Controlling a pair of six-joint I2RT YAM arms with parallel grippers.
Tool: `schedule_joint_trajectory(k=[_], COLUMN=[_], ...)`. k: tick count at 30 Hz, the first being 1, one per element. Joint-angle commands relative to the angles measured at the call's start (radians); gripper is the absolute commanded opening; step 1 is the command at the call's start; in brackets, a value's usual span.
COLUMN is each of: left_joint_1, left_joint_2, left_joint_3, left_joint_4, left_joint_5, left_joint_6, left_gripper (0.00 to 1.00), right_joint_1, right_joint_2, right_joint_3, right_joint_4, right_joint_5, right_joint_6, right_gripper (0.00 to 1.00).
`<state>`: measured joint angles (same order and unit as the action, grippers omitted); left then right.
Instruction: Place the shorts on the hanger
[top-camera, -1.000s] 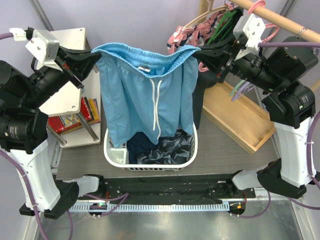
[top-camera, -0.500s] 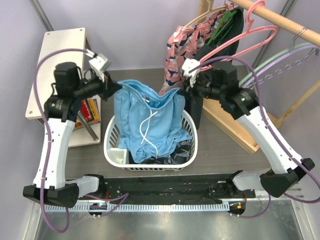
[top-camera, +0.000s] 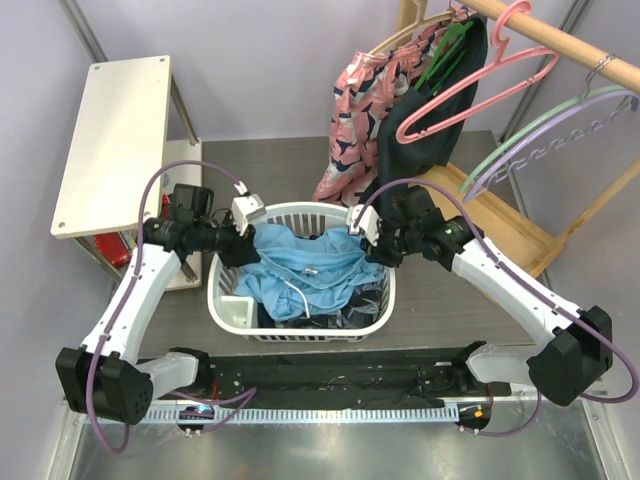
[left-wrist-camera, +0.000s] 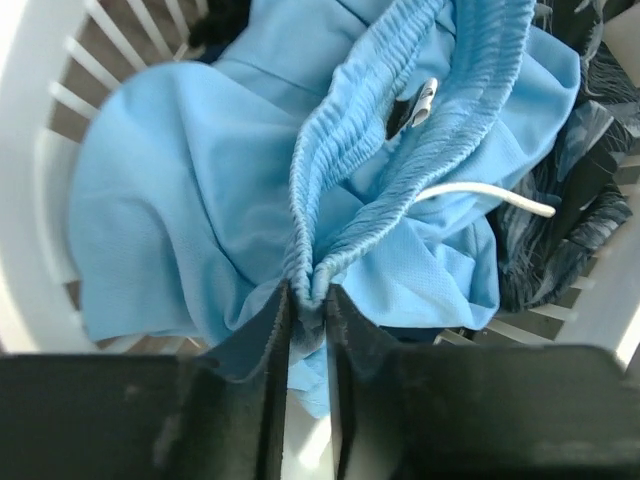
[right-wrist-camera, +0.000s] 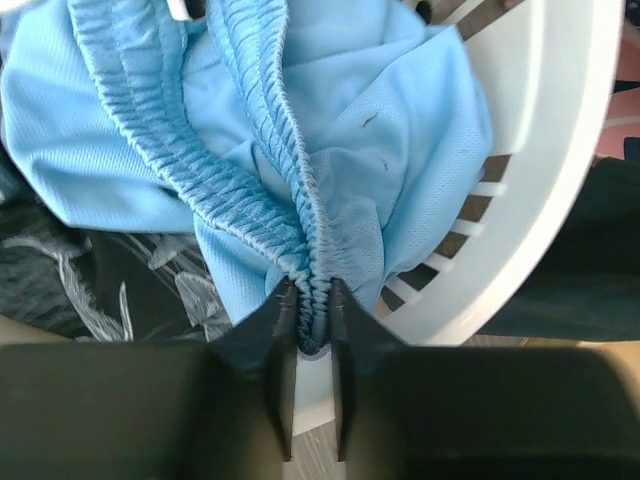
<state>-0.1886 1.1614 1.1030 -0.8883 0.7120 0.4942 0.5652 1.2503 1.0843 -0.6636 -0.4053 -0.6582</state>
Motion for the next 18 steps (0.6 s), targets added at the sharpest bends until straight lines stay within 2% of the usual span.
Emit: schedule_joint_trajectory(k=[1,3,4,6,7,12,15,18], left_joint_1=[-0.029,-0.035,-0.038,-0.038,-0.038,-0.04,-0.044,-0.075], left_joint_2=[0.003,-0.003,-0.005,-0.002,-0.003,-0.016,0.003,0.05], left_joint_3=[-0.014,0.0,0.012,0.07,0.095,0.268,0.38,0.497], left_joint_4=[-0.047,-0.064,-0.08,-0.127,-0.139,-0.16,-0.114,-0.022], left_joint_5=[0.012,0.014,0.015,0.018,0.017,0.05,0.06,0.017], left_joint_6=[0.066,0.07,0.07,0.063,0.049,-0.012,-0.08,-0.205], left_gripper=[0.26,0.39,0.43,0.55,0.57,0.75,0.77,0.77], right_joint_1=[0.01,0.013,0.013,0.016,0.013,0.016,0.016,0.015], right_joint_2=[-0.035,-0.046,-0.064,-0.09,-0.118,-0.167,-0.192,-0.225], right_joint_3=[0.006,0.055,0.078,0.158,0.187,0.429,0.567,0.643], right_joint_4=[-0.019,-0.074,-0.096,-0.164,-0.191,-0.381,-0.416,-0.354], right_joint_5=[-0.012,-0.013,-0.015,-0.017,-0.02,-0.064,-0.05,0.046], right_joint_6=[-0.058,-0.04,-0.032,-0.008,0.0,0.049,0.13,0.228], right_gripper=[0.42,0.57,0.64,0.68,0.71,0.73,0.73,0.74])
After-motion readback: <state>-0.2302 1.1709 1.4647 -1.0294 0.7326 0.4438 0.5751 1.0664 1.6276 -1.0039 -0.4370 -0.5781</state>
